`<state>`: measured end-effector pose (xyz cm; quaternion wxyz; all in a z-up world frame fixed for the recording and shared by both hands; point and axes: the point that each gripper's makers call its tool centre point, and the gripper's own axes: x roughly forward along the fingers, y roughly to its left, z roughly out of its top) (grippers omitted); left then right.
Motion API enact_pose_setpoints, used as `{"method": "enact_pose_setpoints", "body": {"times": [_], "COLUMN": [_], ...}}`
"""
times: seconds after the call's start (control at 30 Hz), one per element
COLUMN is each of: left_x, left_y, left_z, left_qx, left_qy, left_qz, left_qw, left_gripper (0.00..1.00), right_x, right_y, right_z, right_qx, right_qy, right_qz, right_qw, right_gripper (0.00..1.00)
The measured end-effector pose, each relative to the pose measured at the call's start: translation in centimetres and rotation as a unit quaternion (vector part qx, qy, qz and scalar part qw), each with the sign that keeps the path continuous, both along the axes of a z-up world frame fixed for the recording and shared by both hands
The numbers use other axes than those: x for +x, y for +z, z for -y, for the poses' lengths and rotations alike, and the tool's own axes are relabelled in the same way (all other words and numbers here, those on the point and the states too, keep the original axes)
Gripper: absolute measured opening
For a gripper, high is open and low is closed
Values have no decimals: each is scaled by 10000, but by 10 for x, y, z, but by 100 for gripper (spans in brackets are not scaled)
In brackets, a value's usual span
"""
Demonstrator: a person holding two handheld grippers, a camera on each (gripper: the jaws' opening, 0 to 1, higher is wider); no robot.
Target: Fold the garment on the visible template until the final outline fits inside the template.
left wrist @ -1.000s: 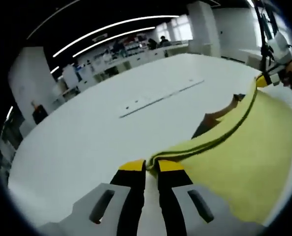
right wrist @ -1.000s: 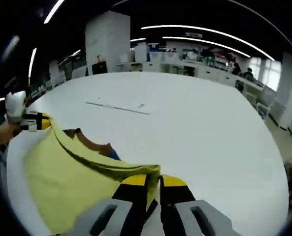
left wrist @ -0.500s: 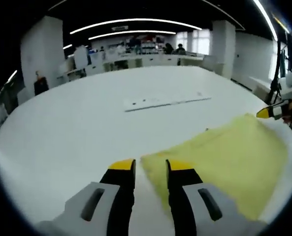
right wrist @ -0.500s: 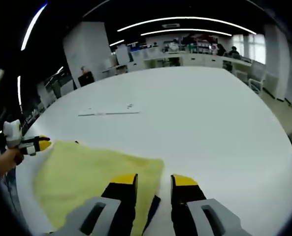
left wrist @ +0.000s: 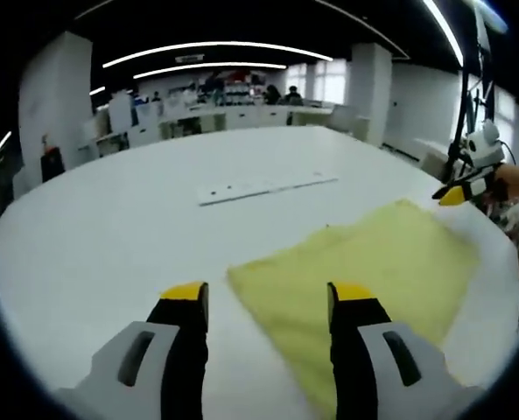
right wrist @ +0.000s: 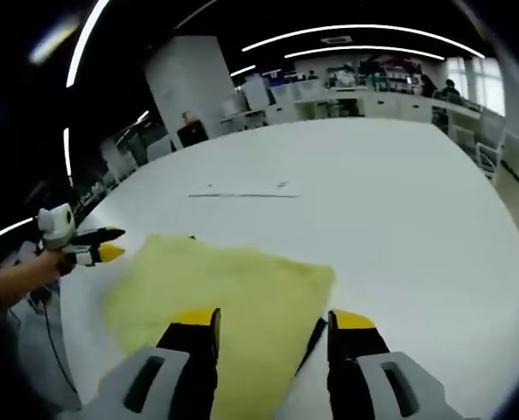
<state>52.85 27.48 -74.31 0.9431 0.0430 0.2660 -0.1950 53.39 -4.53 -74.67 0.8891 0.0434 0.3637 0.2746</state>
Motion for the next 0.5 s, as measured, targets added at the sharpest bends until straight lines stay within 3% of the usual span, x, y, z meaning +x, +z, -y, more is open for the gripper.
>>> {"method": "enact_pose_setpoints", "body": {"times": [0.1, 0.3, 0.5], "left_x": [-8, -30, -53], "left_y": [6, 4, 0], "left_z": [3, 6, 4], "left_qx": [-116, -231, -347], "left_qy": [-76, -282, -424], "left_qz": [90, 25, -61], "left_qw": [9999, 9993, 9985], "left_gripper": [58, 64, 65], "right_x": [-18, -45, -70], "right_y": [0, 0, -3], "right_z": [-2, 2, 8], "right_qx": [-212, -392, -328], "right_qy": [346, 591, 692], "right_qz": [48, 95, -26], "right_qw": [9992, 9974, 9971], "right_gripper": [50, 52, 54]}}
